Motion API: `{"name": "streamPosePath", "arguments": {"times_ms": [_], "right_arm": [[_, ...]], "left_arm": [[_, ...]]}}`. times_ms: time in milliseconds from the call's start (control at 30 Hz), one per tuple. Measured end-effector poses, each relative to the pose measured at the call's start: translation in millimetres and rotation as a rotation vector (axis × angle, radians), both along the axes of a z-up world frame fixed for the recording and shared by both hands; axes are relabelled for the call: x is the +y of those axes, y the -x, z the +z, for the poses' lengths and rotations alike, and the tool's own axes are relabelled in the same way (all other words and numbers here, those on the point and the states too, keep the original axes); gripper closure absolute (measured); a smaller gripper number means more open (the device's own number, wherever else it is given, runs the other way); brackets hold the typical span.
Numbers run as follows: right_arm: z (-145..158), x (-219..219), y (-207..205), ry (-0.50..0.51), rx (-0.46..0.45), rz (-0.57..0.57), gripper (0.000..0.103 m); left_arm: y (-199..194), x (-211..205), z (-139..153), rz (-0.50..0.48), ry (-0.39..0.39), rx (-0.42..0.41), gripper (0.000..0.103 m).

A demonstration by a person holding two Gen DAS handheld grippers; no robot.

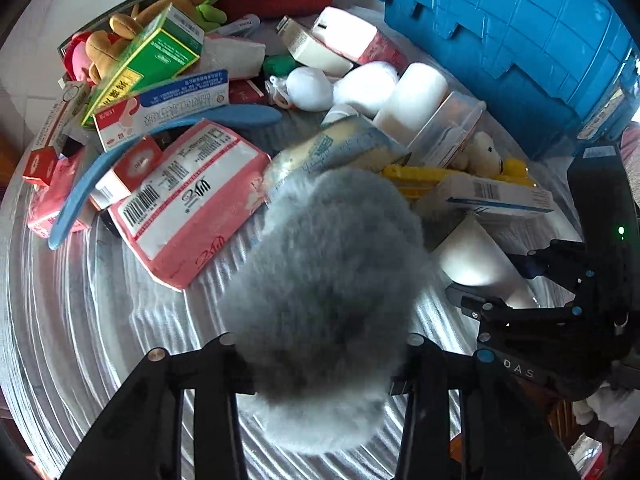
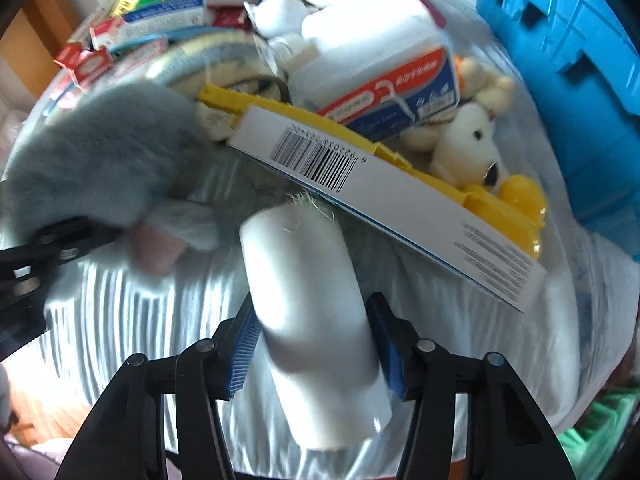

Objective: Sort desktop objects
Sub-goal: 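Grasp the grey fluffy plush with left tool while right tool grasps the white paper roll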

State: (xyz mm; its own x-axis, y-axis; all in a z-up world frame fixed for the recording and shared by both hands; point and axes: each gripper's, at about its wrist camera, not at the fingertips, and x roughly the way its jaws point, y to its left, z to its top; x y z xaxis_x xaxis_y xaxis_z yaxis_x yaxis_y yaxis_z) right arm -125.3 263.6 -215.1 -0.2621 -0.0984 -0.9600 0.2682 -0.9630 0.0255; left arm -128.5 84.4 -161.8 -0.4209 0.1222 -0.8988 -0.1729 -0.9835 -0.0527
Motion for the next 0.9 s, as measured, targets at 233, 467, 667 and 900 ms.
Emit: {"name": "streamPosePath", "arguments": {"times_ms": [233, 467, 667, 900], "right_arm": [[51, -11, -11, 0.092, 0.082, 0.002, 0.056], [72, -31, -10, 0.054, 0.147, -0.016, 0.056], [65, -26, -22, 0.049, 0.124, -0.059, 0.056], [36, -17, -5, 0.068, 0.045, -0.007, 0.056]], "left_arm": [[-13, -29, 39, 0.02, -0.027, 0.118, 0.078], [-16, -45, 22, 0.004, -0.087, 0.07, 0.077], [-13, -49, -4, 0.048, -0.102, -0.031, 0.072], [-4, -45, -39, 0.111, -0.068, -0.123, 0.061]]}}
